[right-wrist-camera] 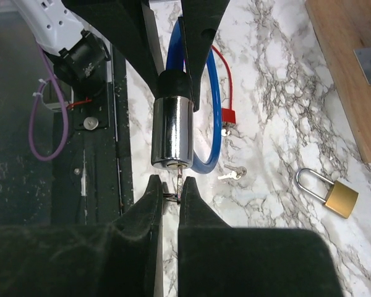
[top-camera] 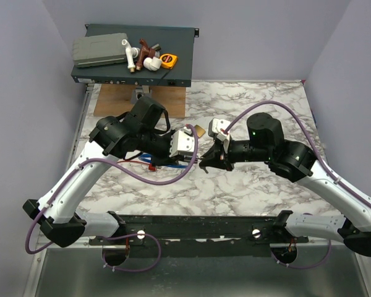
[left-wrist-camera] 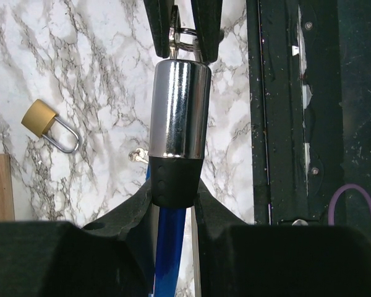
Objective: Unlock with the key
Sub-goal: Unlock the lock.
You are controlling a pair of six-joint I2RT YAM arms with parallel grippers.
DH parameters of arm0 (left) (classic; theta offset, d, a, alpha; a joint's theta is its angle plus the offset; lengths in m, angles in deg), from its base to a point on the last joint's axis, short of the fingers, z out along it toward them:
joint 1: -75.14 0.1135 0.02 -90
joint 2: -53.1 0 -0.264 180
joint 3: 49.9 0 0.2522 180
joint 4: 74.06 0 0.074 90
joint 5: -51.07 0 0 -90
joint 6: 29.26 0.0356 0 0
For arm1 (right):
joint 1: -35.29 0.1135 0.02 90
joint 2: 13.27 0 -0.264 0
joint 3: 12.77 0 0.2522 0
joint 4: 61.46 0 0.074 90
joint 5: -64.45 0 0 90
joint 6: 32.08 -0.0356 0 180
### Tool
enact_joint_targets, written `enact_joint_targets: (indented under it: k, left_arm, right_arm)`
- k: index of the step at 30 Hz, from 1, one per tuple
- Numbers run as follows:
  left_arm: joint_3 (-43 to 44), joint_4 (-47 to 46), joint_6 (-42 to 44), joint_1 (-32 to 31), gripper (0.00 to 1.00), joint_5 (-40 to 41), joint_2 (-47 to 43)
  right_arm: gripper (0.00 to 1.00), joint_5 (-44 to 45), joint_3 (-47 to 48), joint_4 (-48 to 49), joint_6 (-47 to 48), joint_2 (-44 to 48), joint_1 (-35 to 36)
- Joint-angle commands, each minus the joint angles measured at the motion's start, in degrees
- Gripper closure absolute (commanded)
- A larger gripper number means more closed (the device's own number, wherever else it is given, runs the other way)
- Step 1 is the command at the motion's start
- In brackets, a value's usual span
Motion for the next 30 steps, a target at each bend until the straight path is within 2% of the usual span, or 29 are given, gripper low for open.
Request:
enact_joint_targets:
  k: [1,5,8,13,19,25,30]
  left_arm:
    - [0.8,-1.5,1.0,-0.3,1.00,-1.9,-2.0]
    - [1.7,-1.8,1.5,-0.7,1.00,0.2,-1.6]
    - [2.8,-1.1,3.9,-1.9,1.00,3.5,-1.9]
    - [-2.1,-7.7,10.7,-3.5,1.00,9.2,-8.4]
    - [-9.7,-21.5,13.4,-7.3,1.00,12.6,-15.2]
    - [-18.6,-29.8,19.3,-11.5,1.00,17.6,-20.2]
    - [-23.8,-37.2,24.2,-12.2,1.00,22.2,-22.1]
  right_arm:
    - [0.99,-1.2,0.3,2.6,-2.6,0.3,-0.1]
    - [0.99,-3.6,0.0,4.0,-7.1,-1.7,-0.5]
    - [0.99,-9.0,0.1,5.9,-12.7,-4.8,-3.1]
    - [0.99,-16.5,-2.5,13.7,-22.6,-6.2,-8.5]
    - [0.99,-31.1,-10.7,32.1,-39.9,-5.9,-16.0]
    - [0.99,-41.0,-13.0,48.0,-54.7,-8.6,-16.7]
    - [0.99,-46.3,-14.8,61.4,-69.9,-11.0,-16.8]
